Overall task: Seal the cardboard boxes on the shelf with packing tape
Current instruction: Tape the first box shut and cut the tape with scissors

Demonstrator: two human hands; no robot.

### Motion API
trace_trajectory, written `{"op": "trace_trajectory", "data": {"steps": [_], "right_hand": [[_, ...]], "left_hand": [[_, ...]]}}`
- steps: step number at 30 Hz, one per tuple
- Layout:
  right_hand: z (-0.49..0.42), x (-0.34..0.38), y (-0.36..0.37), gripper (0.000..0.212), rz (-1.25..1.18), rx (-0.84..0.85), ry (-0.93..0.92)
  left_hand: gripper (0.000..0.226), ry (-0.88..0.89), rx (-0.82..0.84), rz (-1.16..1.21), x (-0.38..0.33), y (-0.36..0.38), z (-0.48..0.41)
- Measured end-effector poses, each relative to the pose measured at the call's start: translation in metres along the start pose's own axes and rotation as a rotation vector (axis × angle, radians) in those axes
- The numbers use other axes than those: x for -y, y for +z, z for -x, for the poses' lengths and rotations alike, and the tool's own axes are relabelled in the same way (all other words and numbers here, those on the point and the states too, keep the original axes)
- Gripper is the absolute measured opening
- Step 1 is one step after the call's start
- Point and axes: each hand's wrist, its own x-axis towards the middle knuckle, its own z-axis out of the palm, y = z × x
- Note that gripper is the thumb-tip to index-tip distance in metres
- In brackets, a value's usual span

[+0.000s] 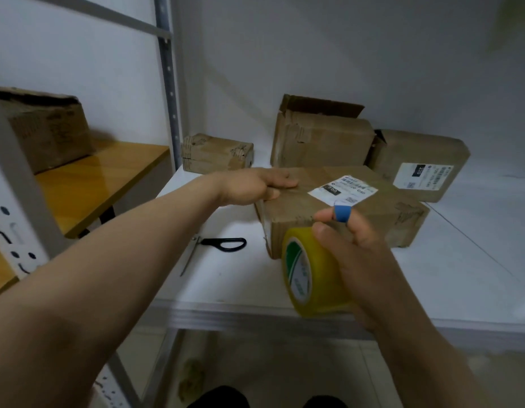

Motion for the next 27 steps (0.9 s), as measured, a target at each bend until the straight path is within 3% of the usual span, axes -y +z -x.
{"op": "trace_trajectory", "data": {"steps": [3,4,7,9,11,13,17,19,21,22,24,27], "right_hand": [[-0.004,-0.001,-0.002,0.016,-0.032,-0.004,0.006],[-0.005,0.000,-0.001,0.018,-0.052,-0.008,0.006],[-0.006,0.000,0.001,0.020,-0.102,0.003,0.045],[-0.006,-0.002,0.001,0.020,-0.116,0.000,0.070],[-0.006,-0.001,0.002,0.020,-0.124,-0.008,0.076],[-0.007,-0.002,0.003,0.022,-0.111,-0.016,0.072],[-0.005,-0.005,0.003,0.025,-0.090,0.002,0.069],[-0.003,-0.006,0.000,0.027,-0.102,0.020,0.073],[-0.004,-0.006,-0.002,0.034,-0.074,0.025,0.062],[-0.004,-0.007,-0.002,0.036,-0.064,0.024,0.064],[-0.003,-0.008,0.001,0.045,-0.066,0.053,0.074],[-0.002,-0.019,0.001,0.078,-0.161,0.149,0.093]], "left_hand": [[0.037,0.057,-0.311,0.094,0.004,0.022,0.004],[0.035,0.074,-0.346,0.135,0.007,0.028,0.006],[0.054,0.062,-0.180,0.211,-0.003,0.023,0.012],[0.071,0.049,-0.028,0.055,-0.010,0.012,0.015],[0.073,0.062,0.054,-0.131,-0.011,0.014,0.021],[0.059,0.179,0.038,-0.184,-0.002,0.025,0.029],[0.040,0.287,-0.172,-0.094,0.009,0.051,0.037],[0.040,0.262,-0.273,0.207,0.001,0.054,0.042],[0.051,0.157,-0.476,0.618,-0.004,0.045,0.038],[0.058,0.072,-0.547,0.706,-0.001,0.039,0.031],[0.081,-0.098,-0.482,0.752,0.004,0.031,0.017],[0.130,-0.178,-0.301,0.921,0.010,0.041,-0.002]]}}
